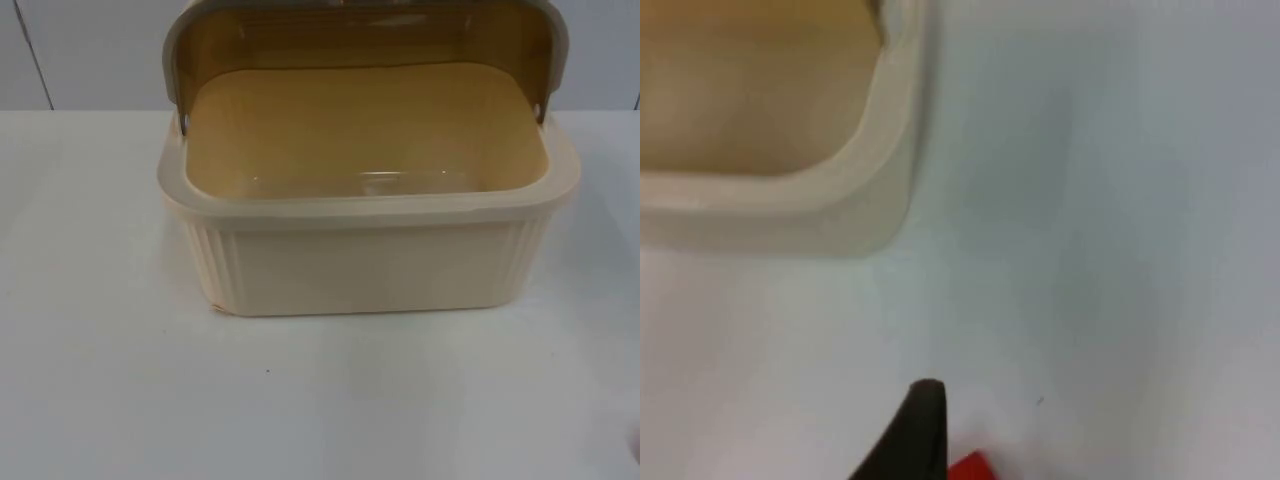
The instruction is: Open the box lid with the left hand, place the block into the box with the right hand, then close the box lid with the left hand.
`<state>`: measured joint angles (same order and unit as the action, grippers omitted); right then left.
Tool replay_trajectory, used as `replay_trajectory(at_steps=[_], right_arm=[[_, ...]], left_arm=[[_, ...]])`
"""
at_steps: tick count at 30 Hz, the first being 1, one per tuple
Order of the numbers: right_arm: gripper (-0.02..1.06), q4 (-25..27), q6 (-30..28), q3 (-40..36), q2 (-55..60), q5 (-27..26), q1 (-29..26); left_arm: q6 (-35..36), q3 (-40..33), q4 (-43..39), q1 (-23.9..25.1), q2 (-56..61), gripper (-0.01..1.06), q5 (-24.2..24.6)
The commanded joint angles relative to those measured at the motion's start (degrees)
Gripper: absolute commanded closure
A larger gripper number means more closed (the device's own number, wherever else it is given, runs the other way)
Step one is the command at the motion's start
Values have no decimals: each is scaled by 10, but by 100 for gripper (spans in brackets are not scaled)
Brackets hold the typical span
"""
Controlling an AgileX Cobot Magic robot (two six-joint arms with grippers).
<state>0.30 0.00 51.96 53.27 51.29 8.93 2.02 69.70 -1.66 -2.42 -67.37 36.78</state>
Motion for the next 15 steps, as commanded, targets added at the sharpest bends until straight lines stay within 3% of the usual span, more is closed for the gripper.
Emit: replay_trajectory(at_steps=[1,7,11,15], right_arm=[[11,16,-9,-18,22,4,22],[11,17,-32,-42,71,2,38],[11,33,-110,-76,116,-35,38],[11,61,-148,-106,134,-63,38]], left_arm=[[6,-4,-2,-3,4,0,-2],[6,-4,-3,-3,5,0,-2],[6,-4,-3,-3,5,0,-1],[6,-4,-3,-3,5,0,0]])
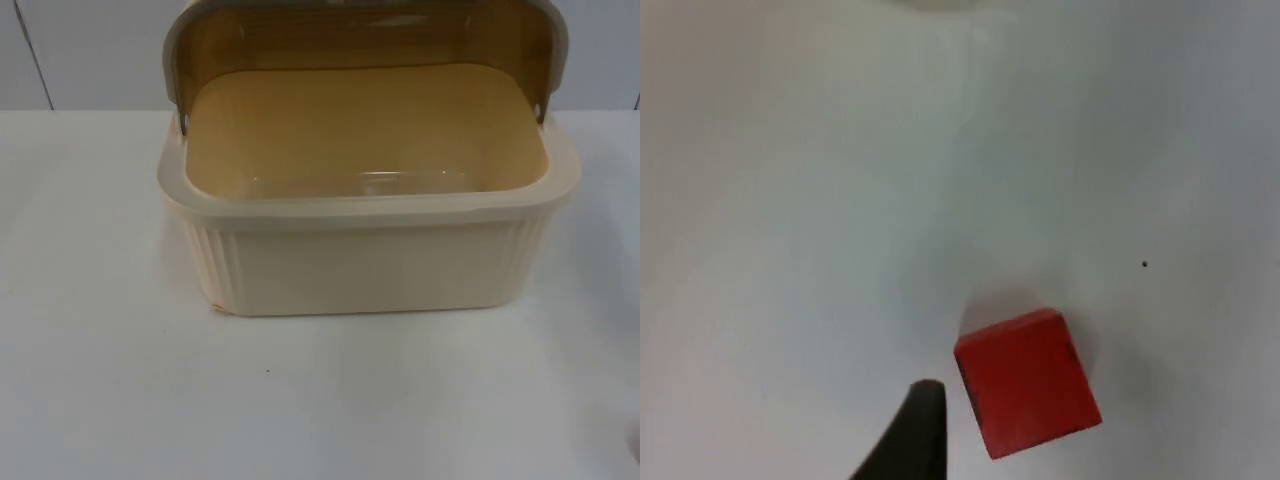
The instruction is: Open the box lid with the left hand, place the block into the box with the right hand, then close the box lid with the left hand.
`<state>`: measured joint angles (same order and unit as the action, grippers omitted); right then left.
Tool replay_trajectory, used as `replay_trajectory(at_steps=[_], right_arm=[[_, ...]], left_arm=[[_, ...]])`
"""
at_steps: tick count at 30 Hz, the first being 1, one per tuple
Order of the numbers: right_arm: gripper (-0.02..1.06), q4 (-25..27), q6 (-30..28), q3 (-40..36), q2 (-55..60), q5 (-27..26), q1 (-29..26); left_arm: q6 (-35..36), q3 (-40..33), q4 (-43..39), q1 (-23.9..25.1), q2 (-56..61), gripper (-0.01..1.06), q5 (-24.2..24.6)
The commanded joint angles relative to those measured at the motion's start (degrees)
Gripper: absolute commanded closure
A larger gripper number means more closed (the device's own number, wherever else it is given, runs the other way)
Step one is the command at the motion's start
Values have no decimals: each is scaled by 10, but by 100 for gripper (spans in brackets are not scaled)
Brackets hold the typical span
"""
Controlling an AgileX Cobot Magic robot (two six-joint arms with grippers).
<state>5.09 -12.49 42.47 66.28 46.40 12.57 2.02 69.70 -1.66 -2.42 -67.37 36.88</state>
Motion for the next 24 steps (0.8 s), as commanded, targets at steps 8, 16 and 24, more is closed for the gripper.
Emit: replay_trajectory(at_steps=[8,16,24], right_arm=[[11,10,-47,-101,22,-116,2],[11,-20,-51,-119,25,-147,2],[11,-18,-73,-154,89,-226,2]], left_arm=[[6,-4,-3,-3,5,0,0],[6,-4,-3,-3,5,0,0],[6,-4,-3,-3,5,0,0]])
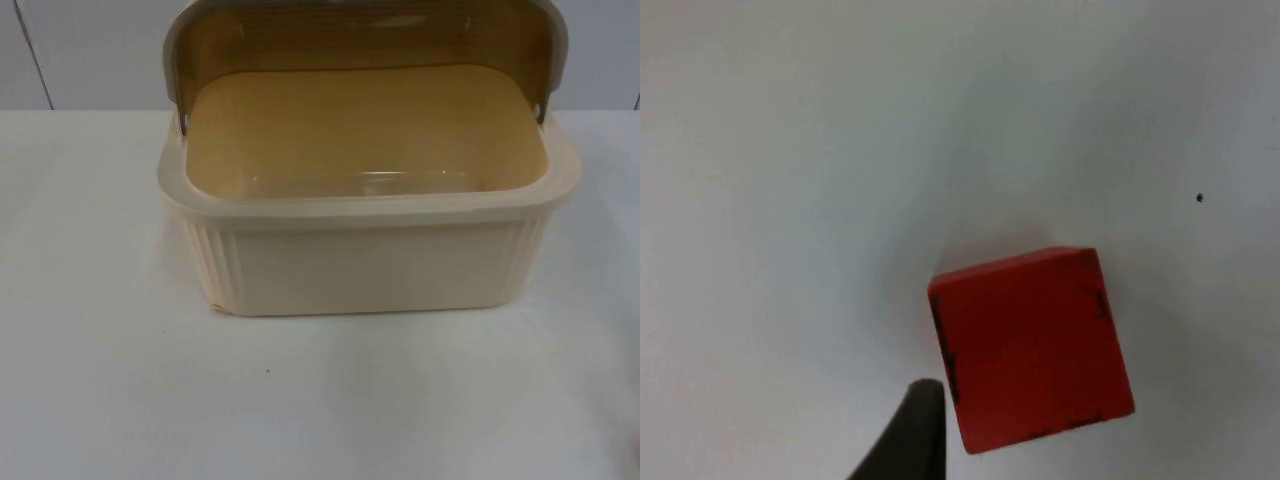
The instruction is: Open the box lid with the left hand, place the block into the box with the right hand, then close the box lid with the left hand.
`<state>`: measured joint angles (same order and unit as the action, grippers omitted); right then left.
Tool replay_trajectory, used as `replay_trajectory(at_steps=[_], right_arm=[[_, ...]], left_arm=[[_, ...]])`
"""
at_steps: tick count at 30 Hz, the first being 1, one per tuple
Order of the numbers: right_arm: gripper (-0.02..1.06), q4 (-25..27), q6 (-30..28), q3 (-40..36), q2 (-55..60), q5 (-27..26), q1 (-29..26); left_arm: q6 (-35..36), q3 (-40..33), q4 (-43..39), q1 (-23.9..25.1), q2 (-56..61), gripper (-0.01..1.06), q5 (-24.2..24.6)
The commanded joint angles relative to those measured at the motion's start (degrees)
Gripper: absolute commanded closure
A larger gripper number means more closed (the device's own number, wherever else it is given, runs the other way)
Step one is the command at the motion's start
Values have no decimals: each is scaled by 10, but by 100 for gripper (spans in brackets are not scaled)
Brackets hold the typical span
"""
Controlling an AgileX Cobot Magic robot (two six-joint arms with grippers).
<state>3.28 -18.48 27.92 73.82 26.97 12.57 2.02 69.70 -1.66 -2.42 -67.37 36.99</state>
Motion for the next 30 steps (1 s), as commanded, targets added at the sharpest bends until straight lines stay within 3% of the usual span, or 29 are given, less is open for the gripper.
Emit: replay_trajectory(at_steps=[1,9,15,22,30], right_arm=[[11,0,-18,-15,22,-48,2],[11,8,-22,-30,76,-99,2],[11,59,-71,-30,126,-117,14],[11,59,-79,-30,184,-143,73],[11,59,-79,-30,207,-152,73]], left_arm=[[6,-4,-3,-3,5,0,-1],[6,-4,-3,-3,5,0,-3],[6,-4,-3,-3,5,0,-5],[6,-4,-3,-3,5,0,-2],[6,-4,-3,-3,5,0,0]])
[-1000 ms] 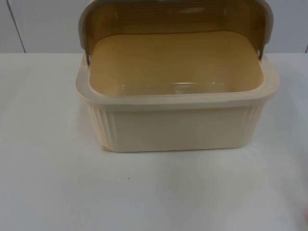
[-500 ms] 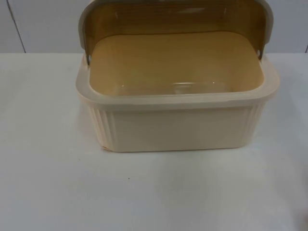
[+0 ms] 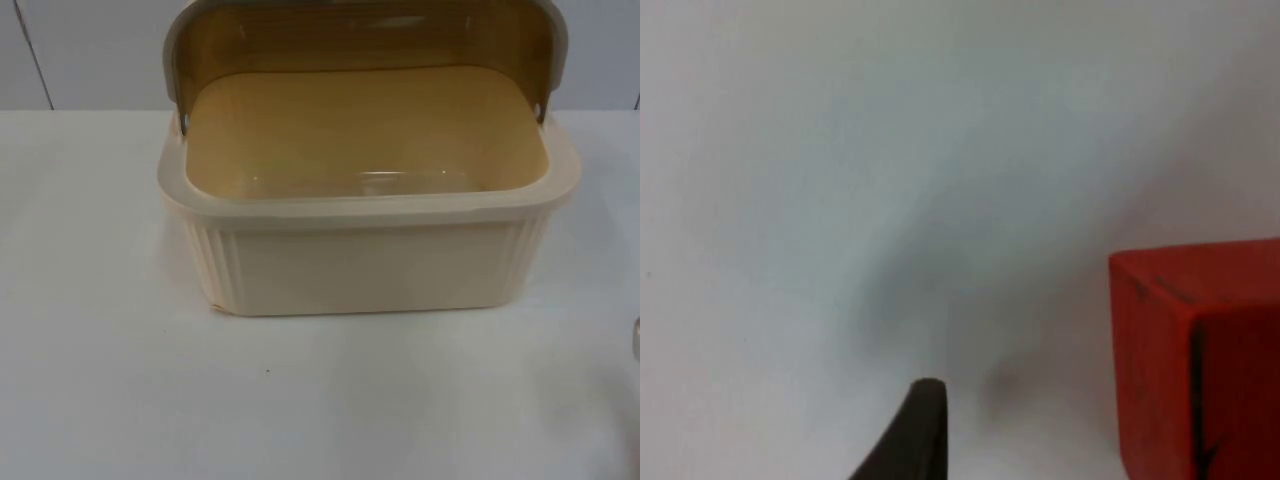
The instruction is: Open the box lid with the left hand, place the block into the box with the right hand, then close the box lid with the left hand.
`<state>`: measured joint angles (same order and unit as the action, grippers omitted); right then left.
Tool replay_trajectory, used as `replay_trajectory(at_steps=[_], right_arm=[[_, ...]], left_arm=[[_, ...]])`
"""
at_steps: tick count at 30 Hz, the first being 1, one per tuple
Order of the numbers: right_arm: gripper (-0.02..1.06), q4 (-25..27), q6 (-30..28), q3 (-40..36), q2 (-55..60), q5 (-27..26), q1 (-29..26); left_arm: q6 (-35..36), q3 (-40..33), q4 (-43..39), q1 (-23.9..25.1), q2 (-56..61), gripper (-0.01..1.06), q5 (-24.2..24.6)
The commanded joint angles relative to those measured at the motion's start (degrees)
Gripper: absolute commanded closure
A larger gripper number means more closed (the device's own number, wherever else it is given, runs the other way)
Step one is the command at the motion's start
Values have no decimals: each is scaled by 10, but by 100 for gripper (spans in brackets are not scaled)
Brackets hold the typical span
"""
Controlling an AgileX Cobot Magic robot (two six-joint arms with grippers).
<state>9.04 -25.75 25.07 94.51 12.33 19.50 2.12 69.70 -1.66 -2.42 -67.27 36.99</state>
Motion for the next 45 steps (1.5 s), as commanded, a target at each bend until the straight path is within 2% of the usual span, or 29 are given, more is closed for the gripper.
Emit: replay_trajectory(at_steps=[1,5,8,10,13,14,18,19,21,29,34,40,45], right_arm=[[11,2,-7,-1,0,-7,4],[12,0,-7,-1,0,-11,4],[18,-4,-7,-1,0,-15,4],[27,-4,-7,-1,0,-18,4],[58,-12,-7,-1,0,-21,4],[58,-12,-7,-1,0,-21,4],[92,-12,13,-1,-1,-20,4],[92,-12,13,-1,-1,-20,4],[100,-12,26,-1,-11,-17,4],[100,-12,44,1,-111,11,4],[100,-13,47,1,-235,42,4],[100,-14,47,5,-337,44,4],[100,-14,54,49,-427,46,4]], left_arm=[[5,-4,-3,-3,4,0,0],[5,-4,-3,-3,4,0,0],[5,-4,-3,-3,4,0,0],[5,-4,-3,-3,4,0,0],[5,-4,-3,-3,4,0,0],[5,-4,-3,-3,4,0,0],[5,-4,-3,-3,4,0,0],[5,-4,-3,-3,4,0,0],[5,-4,-3,-3,4,0,0],[5,-4,-3,-3,4,0,0],[5,-4,-3,-3,4,0,0],[5,-4,-3,-3,4,0,0],[5,-4,-3,-3,4,0,0]])
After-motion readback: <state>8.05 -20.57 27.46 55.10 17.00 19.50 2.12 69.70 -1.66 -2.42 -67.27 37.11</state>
